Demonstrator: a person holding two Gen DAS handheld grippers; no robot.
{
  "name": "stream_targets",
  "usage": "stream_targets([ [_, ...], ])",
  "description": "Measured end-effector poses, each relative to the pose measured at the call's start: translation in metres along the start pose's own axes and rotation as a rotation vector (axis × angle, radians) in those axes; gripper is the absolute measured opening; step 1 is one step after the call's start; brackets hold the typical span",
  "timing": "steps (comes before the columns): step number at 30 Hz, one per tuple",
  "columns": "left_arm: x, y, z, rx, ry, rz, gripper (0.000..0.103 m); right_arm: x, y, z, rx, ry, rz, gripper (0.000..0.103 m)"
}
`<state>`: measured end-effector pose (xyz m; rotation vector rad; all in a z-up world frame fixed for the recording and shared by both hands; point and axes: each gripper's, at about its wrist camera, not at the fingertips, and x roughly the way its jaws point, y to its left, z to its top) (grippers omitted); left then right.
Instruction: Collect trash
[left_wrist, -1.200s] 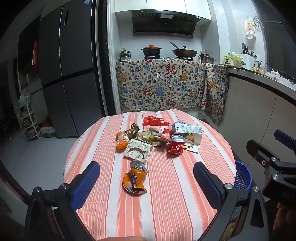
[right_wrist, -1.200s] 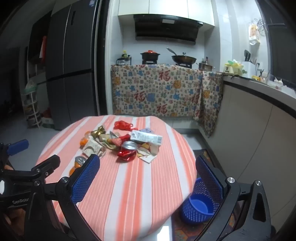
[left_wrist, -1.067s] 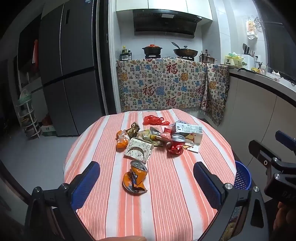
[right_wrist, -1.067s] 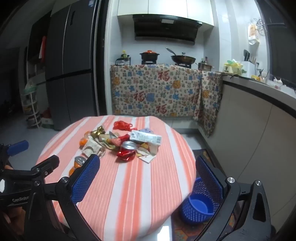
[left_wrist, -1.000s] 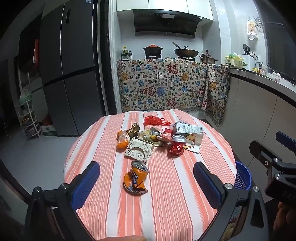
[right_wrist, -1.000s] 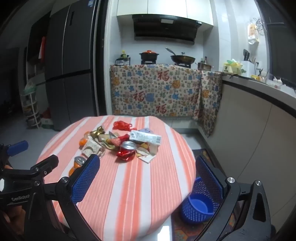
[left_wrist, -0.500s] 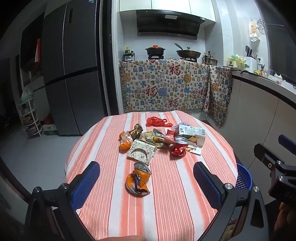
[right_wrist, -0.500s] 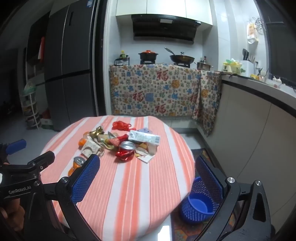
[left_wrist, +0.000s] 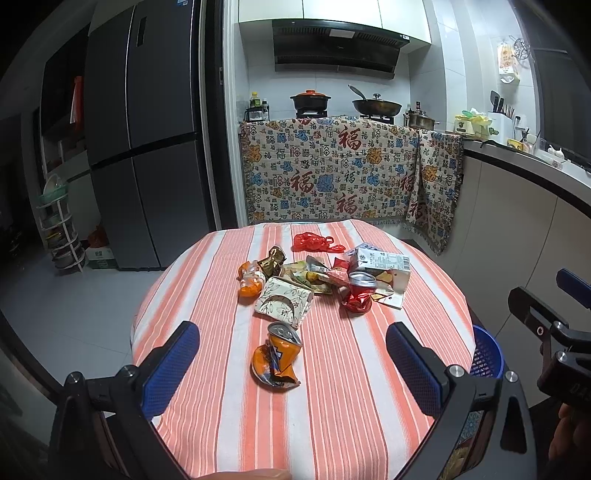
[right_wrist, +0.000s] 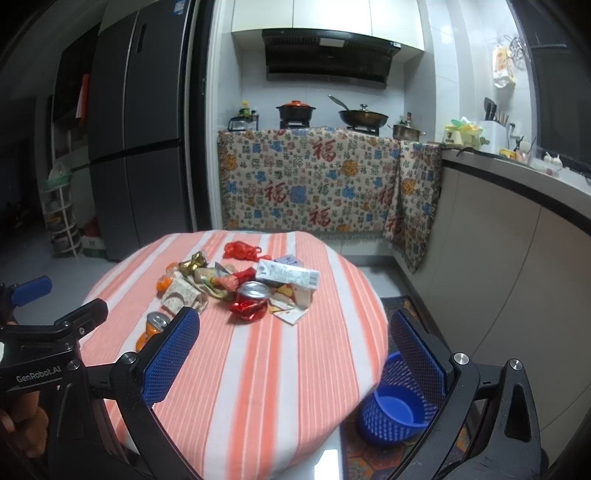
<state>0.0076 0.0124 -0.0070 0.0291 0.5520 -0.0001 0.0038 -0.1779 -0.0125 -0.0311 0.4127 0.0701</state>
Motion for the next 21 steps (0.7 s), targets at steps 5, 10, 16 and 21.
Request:
stream_targets([
  [5,0.0000,-0.0007,-0.0008,0.003,0.002,-0.002,0.103,-0.0003,0.0003,-0.0008,0.000,0.001,0.000,0.103],
  [10,-0.0007,-0.0043,-0.0016,0.005,0.004,-0.001,0.103,-0.0005,-0.0018,-0.0030,0.002,0.003,-0.002,0.103],
  [16,-0.0020,-0.0059,-0.0025,0.008,0.004,-0.003,0.103,-0.0011,-0.0039,-0.0064,0.003,0.005,-0.004,0.103],
  [21,-0.0046,-0.0079,-0.0026,0.010,0.002,-0.007,0.103,-0.0020,-0.0044,-0.0074,0.004,0.001,-0.007,0.103],
])
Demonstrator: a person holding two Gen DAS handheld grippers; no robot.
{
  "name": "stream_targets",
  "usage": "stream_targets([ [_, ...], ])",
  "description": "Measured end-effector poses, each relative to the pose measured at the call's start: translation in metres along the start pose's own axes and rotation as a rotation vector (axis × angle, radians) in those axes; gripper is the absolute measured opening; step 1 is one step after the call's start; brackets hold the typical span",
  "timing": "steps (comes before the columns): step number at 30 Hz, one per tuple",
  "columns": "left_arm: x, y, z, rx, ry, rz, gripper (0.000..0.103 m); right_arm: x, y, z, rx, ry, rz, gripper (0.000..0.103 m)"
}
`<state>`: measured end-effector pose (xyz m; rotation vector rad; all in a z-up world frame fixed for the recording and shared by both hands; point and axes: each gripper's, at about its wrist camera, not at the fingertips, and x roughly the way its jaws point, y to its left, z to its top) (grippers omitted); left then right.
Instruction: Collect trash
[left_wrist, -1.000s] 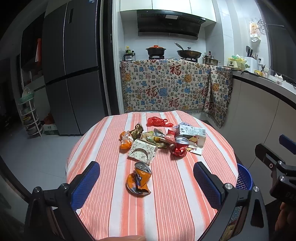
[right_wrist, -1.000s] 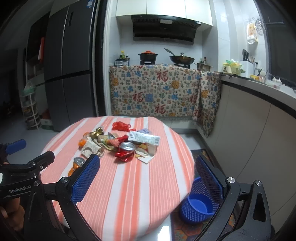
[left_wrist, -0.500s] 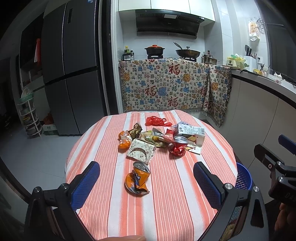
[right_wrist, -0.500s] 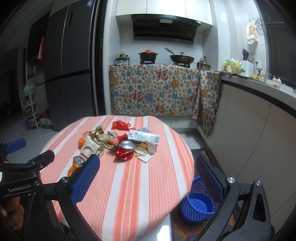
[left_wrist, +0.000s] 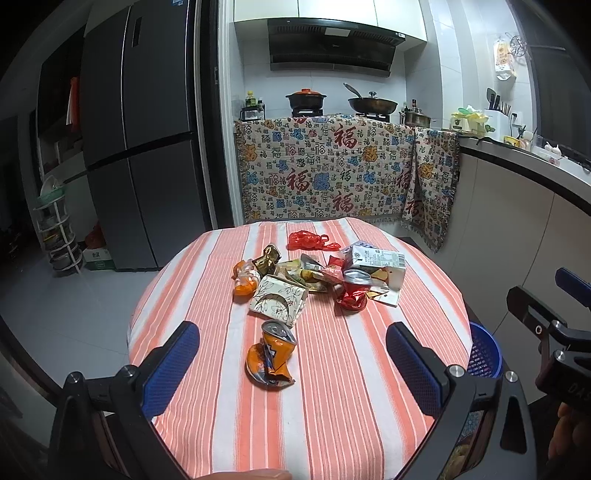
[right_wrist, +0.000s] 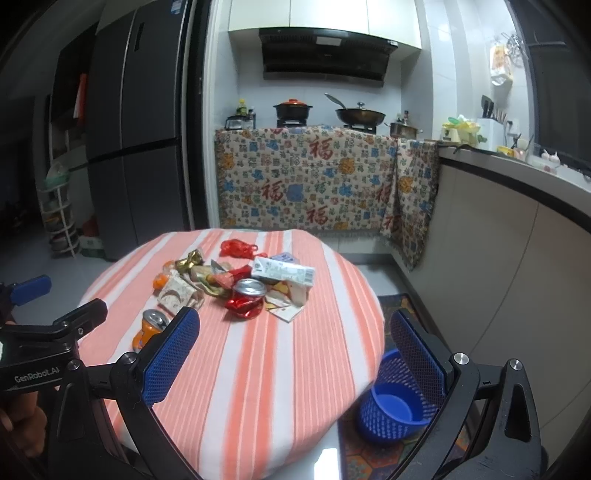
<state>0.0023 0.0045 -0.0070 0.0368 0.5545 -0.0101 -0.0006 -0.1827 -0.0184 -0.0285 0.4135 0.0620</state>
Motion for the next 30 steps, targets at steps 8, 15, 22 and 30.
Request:
stream_targets([
  [8,-0.0008,-0.0002,0.0017,0.000,0.001,0.000,0.103,0.0001,-0.0002,0.0008,0.001,0.002,-0.001,0.103],
  [15,-0.0012,-0.0004,0.0016,0.001,0.001,0.001,0.103,-0.0004,-0.0016,0.0001,0.001,0.002,-0.002,0.103],
  [22,-0.0009,-0.0001,0.0023,0.000,0.003,0.000,0.103,-0.0025,-0.0038,-0.0005,0.001,0.003,-0.005,0.103],
  [30,-0.0009,-0.0027,0.0019,0.002,0.005,-0.001,0.103,-0.0037,-0.0065,-0.0012,0.002,0.006,-0.008,0.103],
])
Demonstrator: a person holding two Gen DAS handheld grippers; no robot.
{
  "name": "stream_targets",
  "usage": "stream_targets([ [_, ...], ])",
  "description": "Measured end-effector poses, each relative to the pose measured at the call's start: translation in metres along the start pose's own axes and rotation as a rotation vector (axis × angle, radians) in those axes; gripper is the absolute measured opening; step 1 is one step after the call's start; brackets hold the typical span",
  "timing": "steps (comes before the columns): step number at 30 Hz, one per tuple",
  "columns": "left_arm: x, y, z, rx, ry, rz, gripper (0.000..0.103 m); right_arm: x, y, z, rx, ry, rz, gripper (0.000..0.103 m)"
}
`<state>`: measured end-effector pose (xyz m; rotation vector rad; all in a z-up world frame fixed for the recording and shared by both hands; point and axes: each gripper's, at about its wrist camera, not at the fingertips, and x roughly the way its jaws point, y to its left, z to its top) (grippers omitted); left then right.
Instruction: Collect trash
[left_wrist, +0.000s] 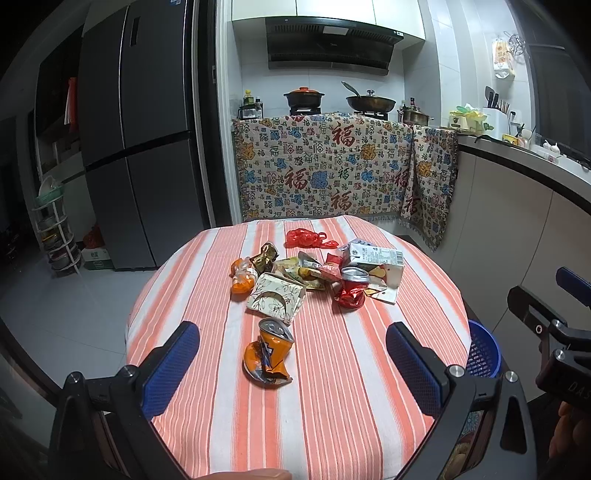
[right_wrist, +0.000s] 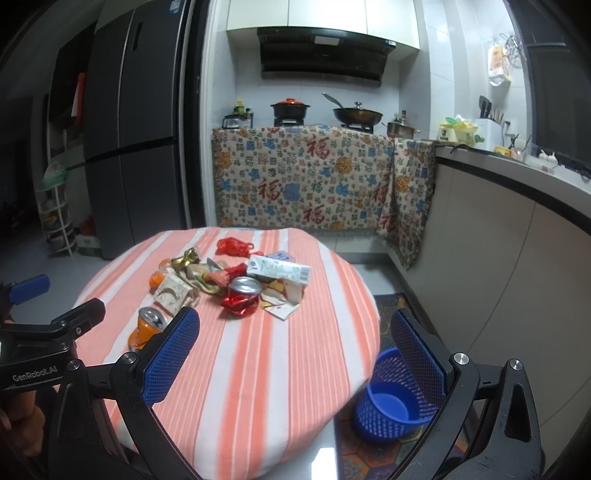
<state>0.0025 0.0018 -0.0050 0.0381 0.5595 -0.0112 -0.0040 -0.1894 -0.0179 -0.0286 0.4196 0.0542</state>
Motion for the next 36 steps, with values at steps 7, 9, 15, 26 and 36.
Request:
stream_targets([
  [7,0.000,-0.005,-0.004,0.005,0.005,-0.002,0.103,0.000,0.000,0.000,-0.001,0.004,-0.001,0.103],
  [9,0.000,-0.006,-0.005,0.006,0.006,-0.003,0.103,0.000,0.000,-0.001,-0.001,0.003,-0.002,0.103],
  [15,0.001,-0.005,-0.003,0.004,0.013,-0.003,0.103,0.001,0.000,-0.001,0.000,0.005,-0.001,0.103],
  [26,0.015,0.011,-0.009,0.005,0.049,-0.028,0.103,0.021,-0.004,-0.015,0.027,0.043,0.021,0.103],
  [36,0.048,0.030,-0.023,-0.002,0.153,-0.084,0.103,0.062,-0.003,-0.038,0.035,0.139,0.065,0.103],
])
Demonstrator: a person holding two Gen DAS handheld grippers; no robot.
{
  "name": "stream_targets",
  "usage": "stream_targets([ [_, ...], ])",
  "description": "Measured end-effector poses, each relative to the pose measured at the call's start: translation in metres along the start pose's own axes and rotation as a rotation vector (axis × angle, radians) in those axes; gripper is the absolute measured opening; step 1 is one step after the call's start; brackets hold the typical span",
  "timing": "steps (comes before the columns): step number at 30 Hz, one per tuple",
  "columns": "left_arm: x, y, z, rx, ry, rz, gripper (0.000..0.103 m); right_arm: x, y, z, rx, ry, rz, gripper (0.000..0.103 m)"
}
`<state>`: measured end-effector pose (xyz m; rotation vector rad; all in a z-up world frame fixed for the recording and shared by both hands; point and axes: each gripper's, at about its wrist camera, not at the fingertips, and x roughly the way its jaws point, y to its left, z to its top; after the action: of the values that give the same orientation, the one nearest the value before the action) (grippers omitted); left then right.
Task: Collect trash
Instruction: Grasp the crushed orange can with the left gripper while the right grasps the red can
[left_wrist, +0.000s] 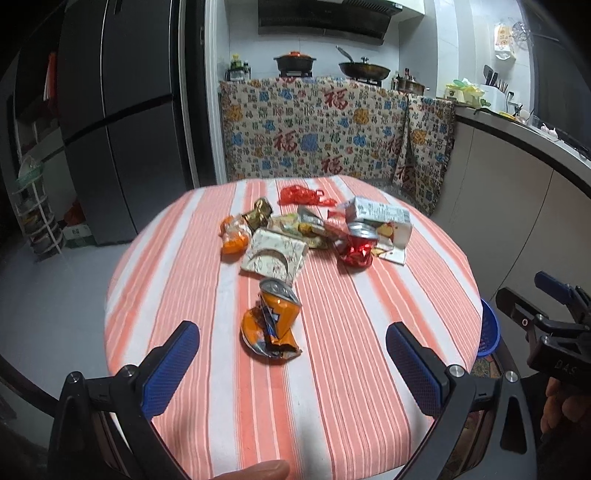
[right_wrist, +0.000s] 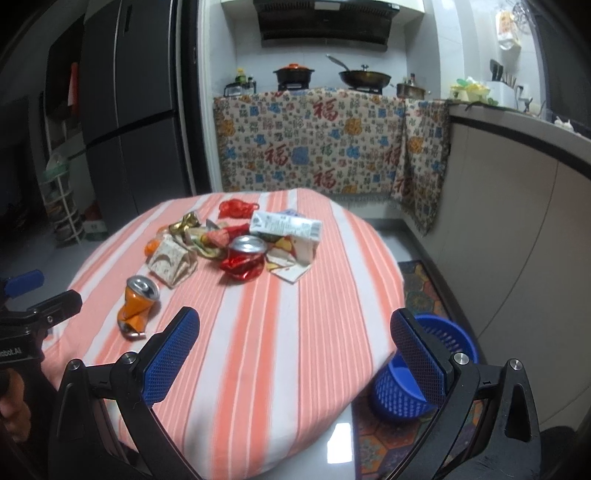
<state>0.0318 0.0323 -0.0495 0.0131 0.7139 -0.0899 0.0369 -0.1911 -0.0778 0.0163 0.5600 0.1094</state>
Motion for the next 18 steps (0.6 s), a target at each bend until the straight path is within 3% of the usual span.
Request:
stream_targets([
  [4,0.022,0.008,-0.006,-0.044,0.061,-0.014,0.103,0.017,0.000,-0.011,-0.011,0.046,0.023,0.103],
  [9,0.051,0.013,-0.016,0.004,0.090,0.032,0.103,0.037,0.004,-0.026,-0.029,0.111,0.048,0.103],
  [16,0.082,0.019,-0.003,0.022,0.111,0.015,0.102,0.063,-0.002,-0.026,0.015,0.161,0.141,0.103],
  [18,0.089,0.020,0.000,0.035,0.109,0.020,0.093,0.079,-0.005,-0.018,0.042,0.173,0.175,0.103],
])
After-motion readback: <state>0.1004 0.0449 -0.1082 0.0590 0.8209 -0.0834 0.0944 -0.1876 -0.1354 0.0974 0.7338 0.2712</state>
